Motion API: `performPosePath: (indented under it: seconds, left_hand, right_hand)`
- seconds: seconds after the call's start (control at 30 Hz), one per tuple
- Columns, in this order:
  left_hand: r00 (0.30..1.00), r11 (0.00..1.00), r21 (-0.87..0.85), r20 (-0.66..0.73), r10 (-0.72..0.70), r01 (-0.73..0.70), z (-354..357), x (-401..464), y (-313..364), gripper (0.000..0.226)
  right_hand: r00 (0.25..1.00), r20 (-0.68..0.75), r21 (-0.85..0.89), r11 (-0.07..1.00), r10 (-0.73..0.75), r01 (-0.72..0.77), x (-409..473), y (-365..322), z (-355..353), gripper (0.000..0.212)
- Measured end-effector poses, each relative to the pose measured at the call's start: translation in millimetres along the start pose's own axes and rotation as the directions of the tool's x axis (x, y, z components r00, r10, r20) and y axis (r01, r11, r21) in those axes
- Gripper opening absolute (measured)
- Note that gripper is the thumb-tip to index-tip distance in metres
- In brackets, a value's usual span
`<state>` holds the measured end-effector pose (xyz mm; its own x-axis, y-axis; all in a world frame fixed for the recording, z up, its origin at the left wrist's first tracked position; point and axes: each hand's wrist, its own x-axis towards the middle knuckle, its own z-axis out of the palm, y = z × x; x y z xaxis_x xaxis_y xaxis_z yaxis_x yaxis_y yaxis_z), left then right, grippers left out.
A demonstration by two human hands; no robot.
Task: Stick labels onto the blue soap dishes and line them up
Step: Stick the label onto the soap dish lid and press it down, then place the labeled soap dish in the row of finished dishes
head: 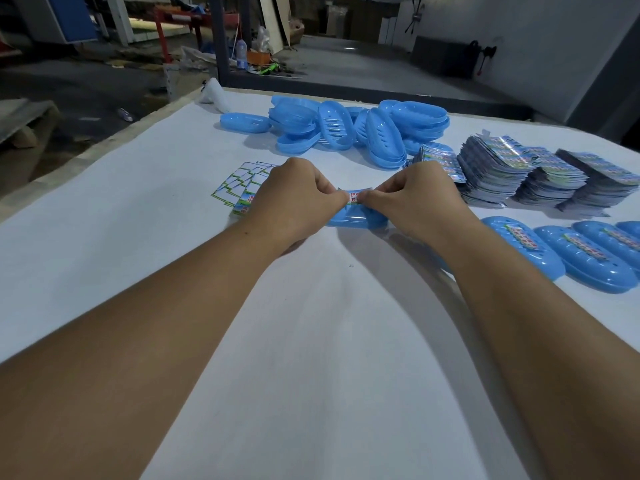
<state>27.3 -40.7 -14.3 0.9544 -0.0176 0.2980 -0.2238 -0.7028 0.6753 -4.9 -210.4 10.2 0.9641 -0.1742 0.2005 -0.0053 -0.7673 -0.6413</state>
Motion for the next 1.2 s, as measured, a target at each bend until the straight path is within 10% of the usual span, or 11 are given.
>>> performPosePath:
  seconds: [1.2]
  left_hand:
    - [0.97, 0.812, 0.568, -0.09, 0.225, -0.136, -0.4, -1.3, 20.2, 0.039]
  right_hand:
    - [0.983, -0.137, -0.517, 0.855, -0.125, 0.037, 2.9, -17.7, 7.9, 0.04]
